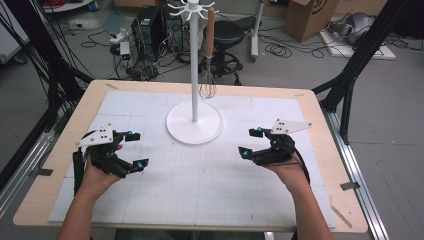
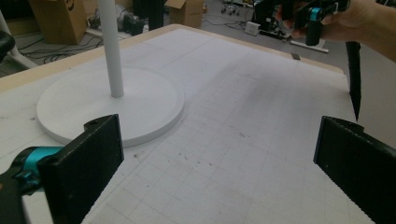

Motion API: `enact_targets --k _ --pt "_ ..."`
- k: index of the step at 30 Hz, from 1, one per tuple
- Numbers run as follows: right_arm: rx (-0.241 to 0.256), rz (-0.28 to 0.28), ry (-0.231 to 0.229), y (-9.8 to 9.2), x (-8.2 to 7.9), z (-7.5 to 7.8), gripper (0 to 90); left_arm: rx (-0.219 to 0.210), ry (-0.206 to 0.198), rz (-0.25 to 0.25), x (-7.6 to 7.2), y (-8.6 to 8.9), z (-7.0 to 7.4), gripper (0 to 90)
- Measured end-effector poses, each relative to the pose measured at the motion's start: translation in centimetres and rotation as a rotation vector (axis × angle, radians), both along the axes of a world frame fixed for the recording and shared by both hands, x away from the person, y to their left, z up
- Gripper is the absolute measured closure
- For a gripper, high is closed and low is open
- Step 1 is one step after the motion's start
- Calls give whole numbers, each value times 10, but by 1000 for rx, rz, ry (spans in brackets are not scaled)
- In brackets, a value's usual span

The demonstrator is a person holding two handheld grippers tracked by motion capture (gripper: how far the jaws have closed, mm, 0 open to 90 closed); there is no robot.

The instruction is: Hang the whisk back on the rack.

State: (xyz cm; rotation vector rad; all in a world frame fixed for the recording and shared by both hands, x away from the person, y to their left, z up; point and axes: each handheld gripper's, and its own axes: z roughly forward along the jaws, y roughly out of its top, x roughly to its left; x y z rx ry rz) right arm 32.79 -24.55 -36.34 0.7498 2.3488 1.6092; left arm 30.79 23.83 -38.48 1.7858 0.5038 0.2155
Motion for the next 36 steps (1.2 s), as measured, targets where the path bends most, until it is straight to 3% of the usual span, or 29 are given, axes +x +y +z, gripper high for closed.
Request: enact_targets --k 14,36 --pt "0 -54 37 -11 -9 -29 163 -1 1 -6 -1 -2 0 21" --pt "-13 -59 42 -10 -7 -31 163 8 10 -8 1 -3 -2 21"
